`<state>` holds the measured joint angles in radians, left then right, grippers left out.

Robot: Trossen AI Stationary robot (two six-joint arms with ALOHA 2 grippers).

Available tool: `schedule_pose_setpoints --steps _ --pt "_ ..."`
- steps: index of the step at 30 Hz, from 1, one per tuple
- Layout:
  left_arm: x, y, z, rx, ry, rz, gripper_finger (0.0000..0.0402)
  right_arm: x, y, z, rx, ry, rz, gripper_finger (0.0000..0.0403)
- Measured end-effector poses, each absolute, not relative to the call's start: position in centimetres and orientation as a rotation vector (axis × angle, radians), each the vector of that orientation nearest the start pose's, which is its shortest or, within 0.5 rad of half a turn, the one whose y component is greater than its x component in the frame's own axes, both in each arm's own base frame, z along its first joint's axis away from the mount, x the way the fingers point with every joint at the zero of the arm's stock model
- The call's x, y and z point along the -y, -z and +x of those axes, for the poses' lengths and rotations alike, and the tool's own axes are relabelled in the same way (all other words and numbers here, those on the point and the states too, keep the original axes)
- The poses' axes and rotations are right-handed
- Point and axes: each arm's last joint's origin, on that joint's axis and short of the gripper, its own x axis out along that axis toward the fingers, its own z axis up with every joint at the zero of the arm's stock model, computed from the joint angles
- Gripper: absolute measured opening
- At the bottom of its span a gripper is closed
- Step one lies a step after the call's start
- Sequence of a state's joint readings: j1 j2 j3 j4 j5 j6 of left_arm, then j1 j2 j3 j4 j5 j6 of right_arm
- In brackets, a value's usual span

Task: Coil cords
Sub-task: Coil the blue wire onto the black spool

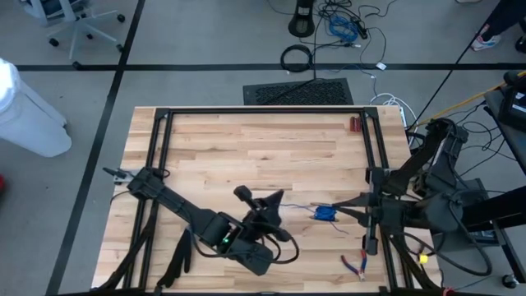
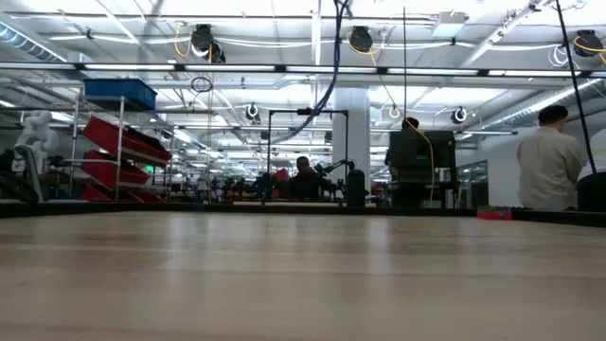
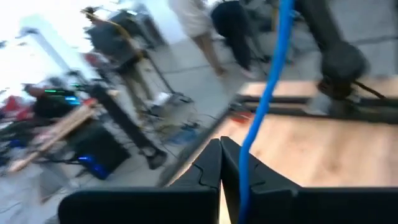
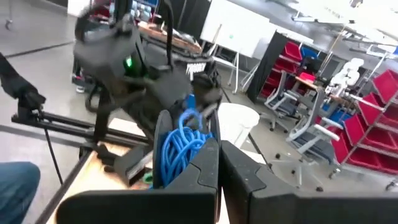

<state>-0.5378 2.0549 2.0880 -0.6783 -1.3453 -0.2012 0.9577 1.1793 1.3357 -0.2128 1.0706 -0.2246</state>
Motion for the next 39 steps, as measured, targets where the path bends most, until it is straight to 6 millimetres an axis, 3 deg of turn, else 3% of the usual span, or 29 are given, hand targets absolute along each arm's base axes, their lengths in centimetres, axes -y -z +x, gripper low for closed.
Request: schedule_pose_setpoints --steps 6,10,14,18,27,32,39 --pt "19.9 -35.1 40.7 -0.412 -0.600 0.296 0.0022 -17.6 -44.4 15.5 -0.023 0.111 -0.265 0.0000" --pt "20.4 -35.0 40.6 -0.431 -0.531 0.277 0.0084 -17.6 -44.4 15.5 -0.024 0.112 -0.266 0.0000" --pt "22.1 -35.0 39.7 -0.425 -0.486 0.284 0.0155 -17.6 -44.3 15.5 -0.026 0.111 -0.269 0.0000" --pt "23.6 -35.1 38.8 -0.400 -0.493 0.305 0.0198 -17.5 -44.1 15.6 -0.041 0.115 -0.288 0.0000" --pt "27.3 -37.8 37.4 -0.250 -0.468 0.466 0.0208 -17.3 -43.4 16.3 -0.081 0.094 -0.290 0.0000" --pt "27.5 -39.3 37.6 -0.175 -0.472 0.457 0.0205 -17.6 -42.9 17.3 -0.092 -0.008 -0.270 0.0000" --pt "27.2 -39.4 38.0 -0.168 -0.423 0.475 0.0198 -18.1 -42.2 18.4 -0.110 0.009 -0.299 0.0000"
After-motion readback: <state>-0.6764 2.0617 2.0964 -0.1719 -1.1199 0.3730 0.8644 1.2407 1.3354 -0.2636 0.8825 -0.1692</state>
